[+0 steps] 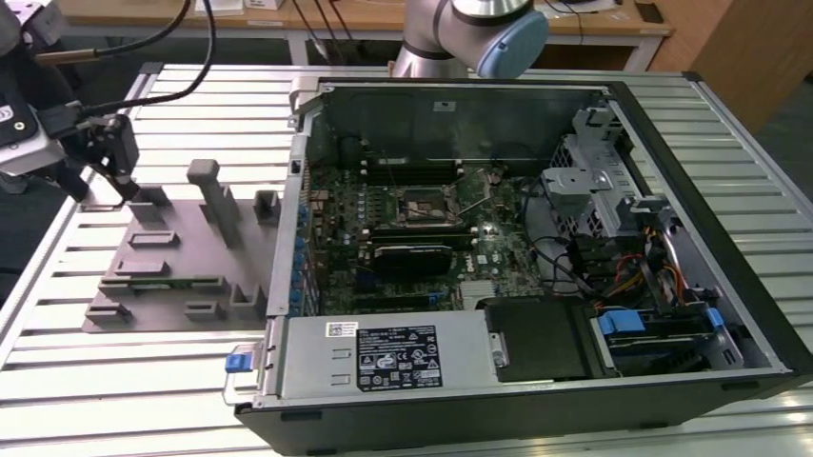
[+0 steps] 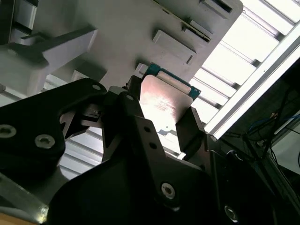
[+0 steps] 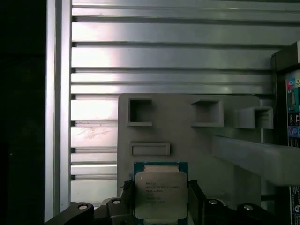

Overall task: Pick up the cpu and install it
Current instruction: 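Pick up the cpu and move it towards the insertion slot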

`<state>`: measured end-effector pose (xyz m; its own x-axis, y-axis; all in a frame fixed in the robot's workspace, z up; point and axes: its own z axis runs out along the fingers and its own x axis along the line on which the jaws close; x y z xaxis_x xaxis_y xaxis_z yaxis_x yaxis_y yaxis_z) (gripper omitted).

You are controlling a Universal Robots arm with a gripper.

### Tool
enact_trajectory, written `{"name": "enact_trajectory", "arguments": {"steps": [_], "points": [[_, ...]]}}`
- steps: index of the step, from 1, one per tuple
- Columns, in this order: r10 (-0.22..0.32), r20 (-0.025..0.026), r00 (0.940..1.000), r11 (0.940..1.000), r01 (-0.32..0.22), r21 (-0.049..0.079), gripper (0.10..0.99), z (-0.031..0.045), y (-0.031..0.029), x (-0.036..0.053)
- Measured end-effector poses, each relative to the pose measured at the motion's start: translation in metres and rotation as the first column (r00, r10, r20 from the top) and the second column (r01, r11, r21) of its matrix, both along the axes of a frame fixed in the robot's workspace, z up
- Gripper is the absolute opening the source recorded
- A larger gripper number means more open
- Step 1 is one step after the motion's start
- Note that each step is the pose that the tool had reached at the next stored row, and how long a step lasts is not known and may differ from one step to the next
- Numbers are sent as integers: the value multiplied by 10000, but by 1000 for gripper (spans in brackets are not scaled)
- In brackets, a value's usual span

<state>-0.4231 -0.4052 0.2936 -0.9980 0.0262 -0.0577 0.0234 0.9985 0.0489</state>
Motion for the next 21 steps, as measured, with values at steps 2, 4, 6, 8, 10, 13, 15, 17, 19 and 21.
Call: {"name": "enact_trajectory", "arguments": {"steps": [2,4,6,8,10,13,15,17,19,21], "points": [[0,27,10000,10000,0,-1,541,68,5,0],[1,56,10000,10000,-1,0,541,136,9,1],[1,84,10000,10000,-1,0,541,205,14,0],[1,113,9999,10000,-1,0,541,275,19,0],[1,145,9999,10000,-1,0,541,342,23,0],[1,189,9998,10000,-1,0,541,443,30,0],[1,221,9998,10000,-1,-1,541,512,34,0],[1,254,9997,10000,-1,0,541,577,38,0],[1,287,9996,10000,-1,0,541,642,42,0],[1,325,9995,10000,-1,0,541,706,45,0]]}}
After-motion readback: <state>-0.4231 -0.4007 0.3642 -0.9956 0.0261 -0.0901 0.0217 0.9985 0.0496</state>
